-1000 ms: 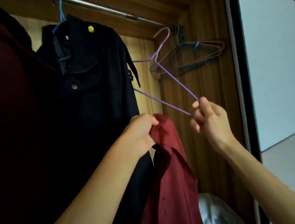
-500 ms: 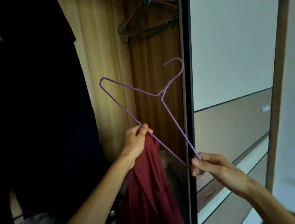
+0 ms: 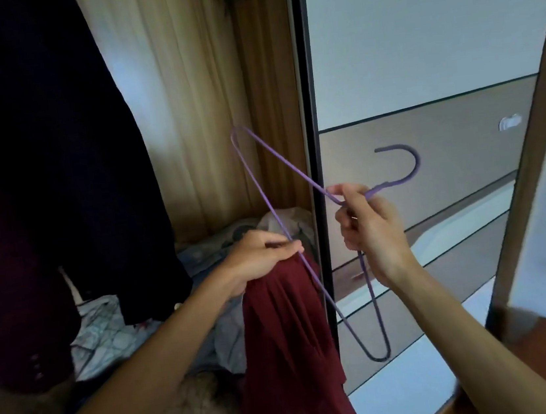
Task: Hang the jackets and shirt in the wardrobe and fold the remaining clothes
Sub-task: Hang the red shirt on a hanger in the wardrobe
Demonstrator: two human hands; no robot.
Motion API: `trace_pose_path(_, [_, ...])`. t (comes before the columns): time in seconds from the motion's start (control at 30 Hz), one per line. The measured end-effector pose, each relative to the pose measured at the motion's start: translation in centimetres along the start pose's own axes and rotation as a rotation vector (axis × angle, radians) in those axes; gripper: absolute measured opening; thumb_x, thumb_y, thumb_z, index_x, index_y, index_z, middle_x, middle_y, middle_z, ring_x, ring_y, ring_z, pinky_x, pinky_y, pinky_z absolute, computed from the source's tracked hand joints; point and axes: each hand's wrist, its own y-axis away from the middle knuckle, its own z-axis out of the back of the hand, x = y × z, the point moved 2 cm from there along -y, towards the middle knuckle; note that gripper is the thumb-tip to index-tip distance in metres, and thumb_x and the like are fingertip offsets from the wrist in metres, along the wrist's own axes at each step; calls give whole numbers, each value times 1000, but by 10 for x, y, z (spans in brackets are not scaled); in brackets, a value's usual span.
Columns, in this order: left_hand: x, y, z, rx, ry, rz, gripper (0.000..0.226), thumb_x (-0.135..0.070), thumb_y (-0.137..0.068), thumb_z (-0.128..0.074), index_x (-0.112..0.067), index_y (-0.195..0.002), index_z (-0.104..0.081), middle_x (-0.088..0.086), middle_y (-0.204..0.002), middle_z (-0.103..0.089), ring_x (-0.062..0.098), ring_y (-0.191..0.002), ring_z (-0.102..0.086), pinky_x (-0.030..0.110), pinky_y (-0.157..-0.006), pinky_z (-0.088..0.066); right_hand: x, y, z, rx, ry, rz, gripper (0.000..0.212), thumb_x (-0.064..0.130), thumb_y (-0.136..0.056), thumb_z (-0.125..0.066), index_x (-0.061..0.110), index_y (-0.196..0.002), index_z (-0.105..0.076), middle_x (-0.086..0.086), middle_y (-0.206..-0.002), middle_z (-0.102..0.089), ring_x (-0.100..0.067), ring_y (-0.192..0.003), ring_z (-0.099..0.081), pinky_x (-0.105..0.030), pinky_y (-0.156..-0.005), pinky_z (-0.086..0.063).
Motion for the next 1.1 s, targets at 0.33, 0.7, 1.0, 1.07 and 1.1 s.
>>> trace_pose_path(0.33, [28, 7, -8, 174, 392, 520, 29, 11, -91, -46, -6, -92, -69, 2, -72, -74, 10, -59, -69, 16, -53, -55, -32, 68, 73, -210, 209, -81, 34, 1, -96, -40, 9, -92, -72, 1, -47, -37, -11, -44, -31, -16, -41, -27])
trace_pose_path(0.7, [53, 15, 30, -114, 23, 200, 31, 17, -79, -67, -13, -69, -67, -1, -65, -67, 0, -55, -63, 14, -47, -48, -56, 122, 81, -126, 389, -148, 36, 4, -102, -37, 9, -100, -73, -7, -53, -37, -12, -46, -31, -19, -42, -27])
trace_pose_path(1.0, [70, 20, 36, -20, -438, 36, 31, 9, -88, -53, -5, -103, -76, 6, -107, -71, 19, -101, -64, 12, -74, -44, -73, 153, 63, -12, 525, -238, 38, 1, -102, -36, 2, -93, -72, -6, -48, -41, -11, -42, -34, -18, -42, -31])
trace_pose_path(1.07, [69, 24, 35, 91, -561, 106, 28, 5, -89, -56, -5, -108, -74, 4, -108, -71, 15, -89, -62, 19, -71, -46, -78, 157, 56, 16, 537, -259, 37, 0, -102, -36, 3, -93, -72, -6, -49, -42, -11, -43, -34, -19, -43, -32])
trace_pose_path(1.1, [70, 25, 34, 158, -637, 167, 28, 2, -90, -57, -6, -111, -74, 6, -107, -73, 14, -78, -60, 21, -65, -46, -81, 159, 53, 27, 547, -268, 37, 0, -102, -37, 4, -93, -72, -6, -50, -42, -12, -45, -35, -20, -45, -32])
